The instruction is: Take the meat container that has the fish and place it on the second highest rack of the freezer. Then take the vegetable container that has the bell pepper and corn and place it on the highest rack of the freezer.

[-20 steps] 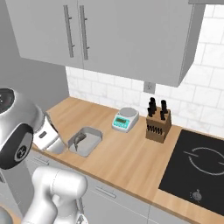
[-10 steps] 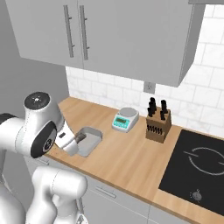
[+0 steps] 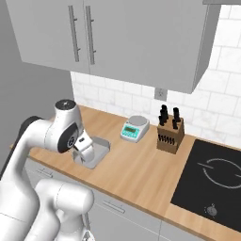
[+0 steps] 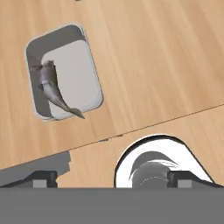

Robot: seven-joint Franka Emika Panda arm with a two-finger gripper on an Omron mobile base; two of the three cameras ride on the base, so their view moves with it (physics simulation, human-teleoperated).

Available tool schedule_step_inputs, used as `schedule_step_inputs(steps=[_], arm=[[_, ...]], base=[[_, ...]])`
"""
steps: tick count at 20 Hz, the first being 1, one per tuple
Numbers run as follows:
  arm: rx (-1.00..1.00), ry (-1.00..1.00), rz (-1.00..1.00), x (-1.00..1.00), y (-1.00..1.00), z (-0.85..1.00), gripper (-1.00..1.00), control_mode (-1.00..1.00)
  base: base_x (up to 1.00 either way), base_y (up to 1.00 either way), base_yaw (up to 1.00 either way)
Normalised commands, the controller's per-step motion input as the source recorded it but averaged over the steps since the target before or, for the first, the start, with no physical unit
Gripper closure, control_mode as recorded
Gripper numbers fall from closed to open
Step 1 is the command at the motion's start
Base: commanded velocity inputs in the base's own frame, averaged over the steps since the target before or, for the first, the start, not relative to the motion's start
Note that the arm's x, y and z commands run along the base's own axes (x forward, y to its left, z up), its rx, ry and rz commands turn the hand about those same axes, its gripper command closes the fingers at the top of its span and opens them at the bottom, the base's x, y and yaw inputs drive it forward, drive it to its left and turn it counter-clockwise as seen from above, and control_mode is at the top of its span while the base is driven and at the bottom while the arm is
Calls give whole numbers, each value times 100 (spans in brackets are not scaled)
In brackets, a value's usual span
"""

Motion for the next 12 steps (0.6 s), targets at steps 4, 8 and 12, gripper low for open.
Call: schedule_step_inputs(steps=[4,8,12], arm=[[-1,25,0,47,0,-36,-100,-100],[-1,12,2,37,0,-48,-100,-100],[0,0,2,27,-3,-56,-100,-100]], base=[[0,0,0],[0,0,0],[0,0,0]])
